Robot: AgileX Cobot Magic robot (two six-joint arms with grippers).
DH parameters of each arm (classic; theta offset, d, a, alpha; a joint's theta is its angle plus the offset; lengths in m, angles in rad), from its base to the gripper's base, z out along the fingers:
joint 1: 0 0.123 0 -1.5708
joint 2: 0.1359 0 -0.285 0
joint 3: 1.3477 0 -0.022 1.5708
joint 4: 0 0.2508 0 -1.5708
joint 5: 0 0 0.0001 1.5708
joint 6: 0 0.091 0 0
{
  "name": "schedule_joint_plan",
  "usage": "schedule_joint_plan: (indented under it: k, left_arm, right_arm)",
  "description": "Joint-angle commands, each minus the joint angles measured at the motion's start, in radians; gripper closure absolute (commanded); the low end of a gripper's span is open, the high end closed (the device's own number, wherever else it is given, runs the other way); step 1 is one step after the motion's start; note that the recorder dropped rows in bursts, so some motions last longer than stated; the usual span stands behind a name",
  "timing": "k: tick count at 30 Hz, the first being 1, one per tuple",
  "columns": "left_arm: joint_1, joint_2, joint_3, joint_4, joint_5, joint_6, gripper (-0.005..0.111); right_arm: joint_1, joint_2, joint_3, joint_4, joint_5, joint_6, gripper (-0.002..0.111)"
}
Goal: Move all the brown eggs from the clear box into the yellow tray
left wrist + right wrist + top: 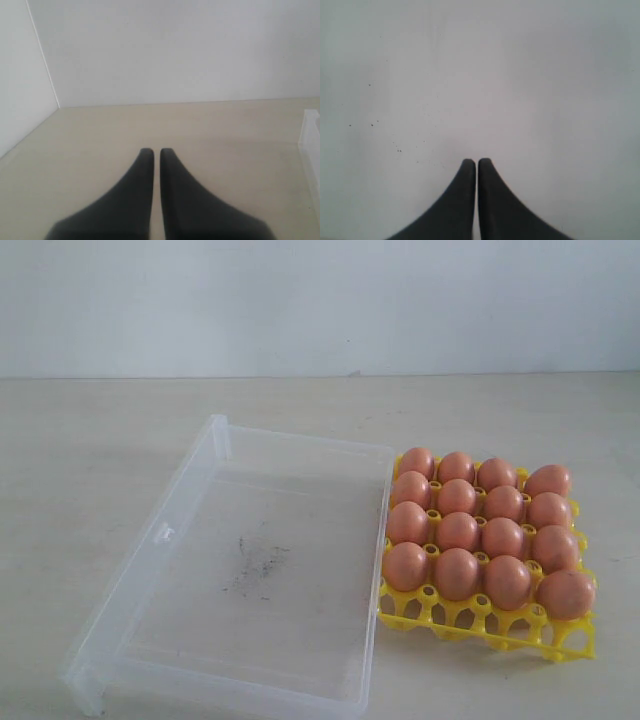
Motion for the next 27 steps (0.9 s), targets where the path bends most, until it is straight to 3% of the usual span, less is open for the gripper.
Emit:
schedule_joint_plan:
  k: [1,2,3,4,6,11,18,27]
  left_arm:
    - [0.002,-0.002,0.004,0.004,-0.003,-0.007,0.103]
    - [0.002,-0.002,0.004,0.004,-0.003,-0.007,0.103]
    - [0.002,-0.002,0.004,0.004,-0.003,-0.007,0.103]
    - [0.002,-0.002,0.004,0.004,-0.003,-0.007,0.103]
    - [0.002,-0.002,0.004,0.004,-0.003,-0.007,0.103]
    - [0.002,-0.002,0.004,0.004,-0.003,-0.007,0.103]
    - [0.002,-0.002,0.004,0.004,-0.003,-0.007,0.103]
    - [0.002,-0.002,0.004,0.004,-0.003,-0.007,0.103]
  right_arm:
    - [-0.006,-0.006,0.033,-0.323,-0.044,0.469,0.108]
    - [-0.006,-0.006,0.053,-0.579,-0.056,0.817,0.108]
    - [-0.006,-0.006,0.059,-0.682,-0.059,0.942,0.108]
    - [-0.006,-0.006,0.079,-0.939,-0.063,1.217,0.108]
    - [-0.006,-0.006,0.131,-1.230,-0.072,1.438,0.108]
    - [-0.006,-0.006,0.343,-1.485,-0.351,1.496,0.108]
    - [-0.006,-0.006,0.343,-1.538,-0.163,1.447,0.108]
    - [-0.006,-0.006,0.343,-1.586,-0.087,1.394,0.108]
